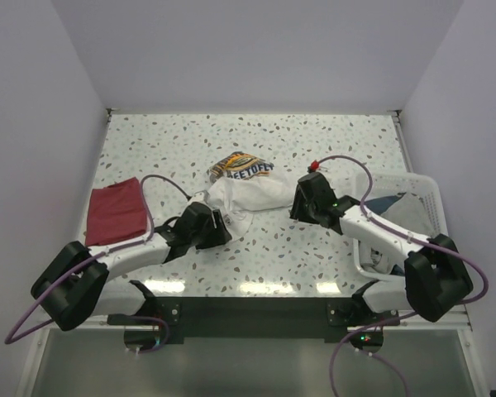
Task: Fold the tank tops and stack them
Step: Flatten the tank top out
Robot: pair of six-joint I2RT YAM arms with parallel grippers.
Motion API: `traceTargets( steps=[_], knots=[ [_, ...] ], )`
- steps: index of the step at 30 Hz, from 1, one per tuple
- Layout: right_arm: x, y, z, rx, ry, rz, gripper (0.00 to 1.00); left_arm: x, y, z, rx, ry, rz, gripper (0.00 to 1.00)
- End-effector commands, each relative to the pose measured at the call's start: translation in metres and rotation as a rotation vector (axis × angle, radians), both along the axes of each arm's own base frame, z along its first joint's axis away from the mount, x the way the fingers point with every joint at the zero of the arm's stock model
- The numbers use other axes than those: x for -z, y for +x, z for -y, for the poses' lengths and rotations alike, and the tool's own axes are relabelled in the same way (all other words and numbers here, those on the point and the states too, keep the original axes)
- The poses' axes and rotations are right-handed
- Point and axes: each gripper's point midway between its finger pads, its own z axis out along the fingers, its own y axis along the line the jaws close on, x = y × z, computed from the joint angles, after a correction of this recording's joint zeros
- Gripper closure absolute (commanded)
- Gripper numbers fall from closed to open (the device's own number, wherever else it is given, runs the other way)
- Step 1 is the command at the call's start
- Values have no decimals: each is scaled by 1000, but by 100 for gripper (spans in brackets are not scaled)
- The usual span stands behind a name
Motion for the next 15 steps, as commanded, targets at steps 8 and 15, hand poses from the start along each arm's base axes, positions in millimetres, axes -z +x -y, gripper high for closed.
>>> traceTargets(
  steps=[8, 15],
  knots=[
    [26, 51, -21, 95, 53, 110, 55, 8, 22, 6, -79, 4, 3, 63],
    [43, 70, -18, 175, 10, 115, 56, -7, 31, 3, -99, 21, 41, 83]
  ],
)
